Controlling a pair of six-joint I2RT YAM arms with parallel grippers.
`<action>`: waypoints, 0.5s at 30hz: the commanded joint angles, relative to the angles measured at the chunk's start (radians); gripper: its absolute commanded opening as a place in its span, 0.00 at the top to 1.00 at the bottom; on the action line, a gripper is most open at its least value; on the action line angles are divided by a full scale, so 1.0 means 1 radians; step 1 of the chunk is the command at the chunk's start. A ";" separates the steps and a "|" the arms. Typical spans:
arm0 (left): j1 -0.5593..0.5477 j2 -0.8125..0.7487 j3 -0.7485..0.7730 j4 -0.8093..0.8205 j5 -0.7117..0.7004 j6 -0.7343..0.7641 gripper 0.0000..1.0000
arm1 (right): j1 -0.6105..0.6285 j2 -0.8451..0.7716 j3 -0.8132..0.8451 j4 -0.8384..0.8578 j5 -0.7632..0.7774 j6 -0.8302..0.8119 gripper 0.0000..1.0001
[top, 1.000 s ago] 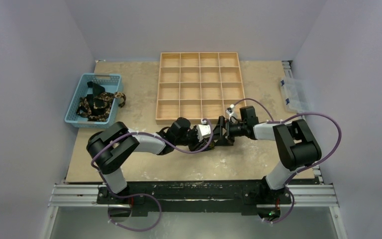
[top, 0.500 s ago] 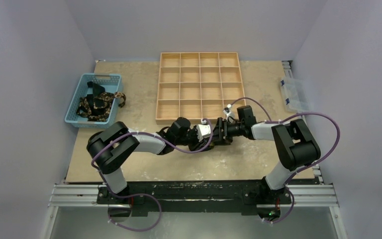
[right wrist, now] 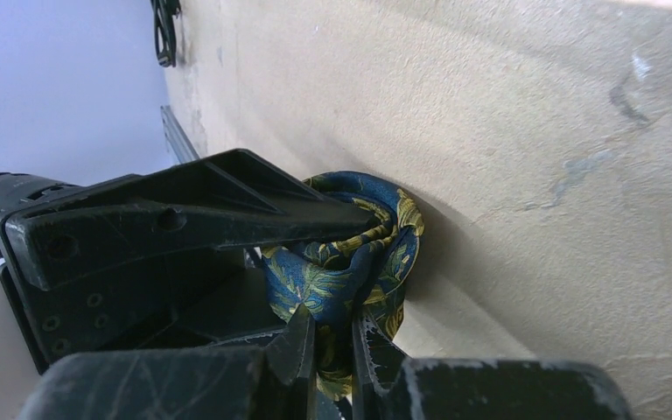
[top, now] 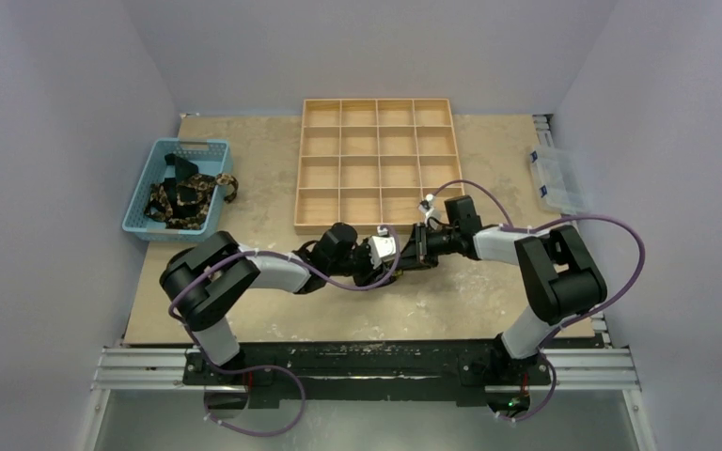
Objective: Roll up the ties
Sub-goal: Pick up the tie at the center of the board.
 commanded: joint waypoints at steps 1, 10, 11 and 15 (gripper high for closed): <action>0.000 -0.052 -0.052 -0.097 -0.009 -0.013 0.53 | 0.008 -0.047 0.021 -0.041 0.101 -0.031 1.00; 0.060 -0.273 -0.041 -0.094 -0.070 -0.116 0.27 | 0.009 -0.153 0.052 -0.086 0.177 -0.007 1.00; 0.068 -0.290 -0.031 -0.107 -0.071 -0.128 0.26 | 0.009 -0.162 0.056 -0.086 0.185 -0.001 1.00; 0.098 -0.362 -0.001 -0.136 -0.094 -0.166 0.11 | 0.011 -0.194 0.086 -0.095 0.205 0.019 1.00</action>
